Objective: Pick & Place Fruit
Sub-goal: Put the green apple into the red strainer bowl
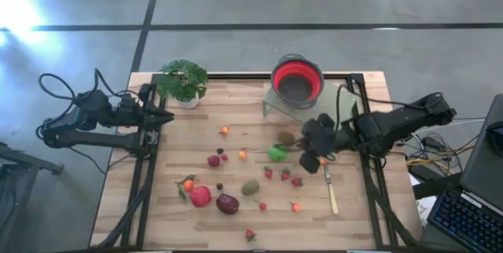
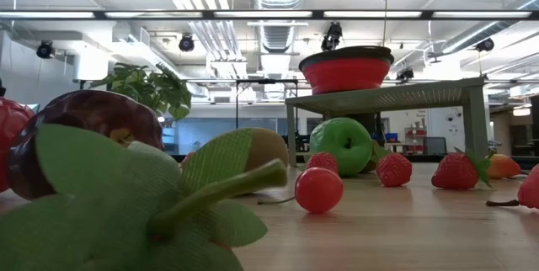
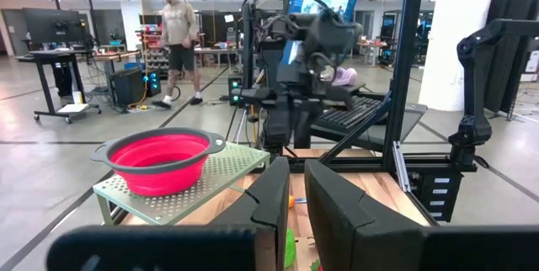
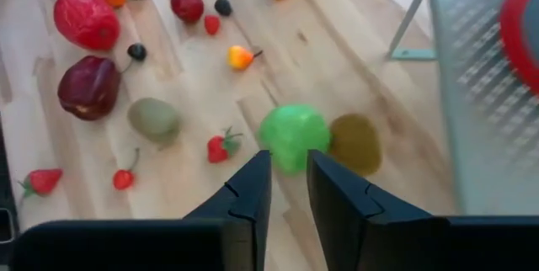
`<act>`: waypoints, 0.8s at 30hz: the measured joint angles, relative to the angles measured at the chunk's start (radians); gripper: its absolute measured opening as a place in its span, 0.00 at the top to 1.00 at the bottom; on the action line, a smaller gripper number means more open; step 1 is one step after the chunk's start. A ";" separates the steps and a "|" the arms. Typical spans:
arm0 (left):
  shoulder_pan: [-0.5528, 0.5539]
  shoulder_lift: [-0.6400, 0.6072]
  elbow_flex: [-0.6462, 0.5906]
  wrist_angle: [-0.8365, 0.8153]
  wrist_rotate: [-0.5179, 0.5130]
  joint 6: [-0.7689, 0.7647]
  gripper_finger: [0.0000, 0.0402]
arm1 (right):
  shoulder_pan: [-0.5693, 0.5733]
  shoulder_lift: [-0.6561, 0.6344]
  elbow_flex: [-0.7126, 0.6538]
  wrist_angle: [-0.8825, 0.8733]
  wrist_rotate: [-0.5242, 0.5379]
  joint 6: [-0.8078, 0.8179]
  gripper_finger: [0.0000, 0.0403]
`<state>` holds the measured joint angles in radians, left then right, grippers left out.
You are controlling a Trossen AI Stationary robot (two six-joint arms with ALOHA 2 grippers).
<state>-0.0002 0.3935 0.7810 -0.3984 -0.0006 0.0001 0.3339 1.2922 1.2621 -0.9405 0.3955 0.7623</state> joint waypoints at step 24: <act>0.000 0.000 0.000 0.000 0.000 0.000 0.88 | 0.135 0.162 -0.207 0.263 0.078 0.246 0.57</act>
<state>-0.0003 0.3935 0.7808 -0.3985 -0.0006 0.0001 0.4693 1.4539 1.0553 -0.6777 0.4732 1.0080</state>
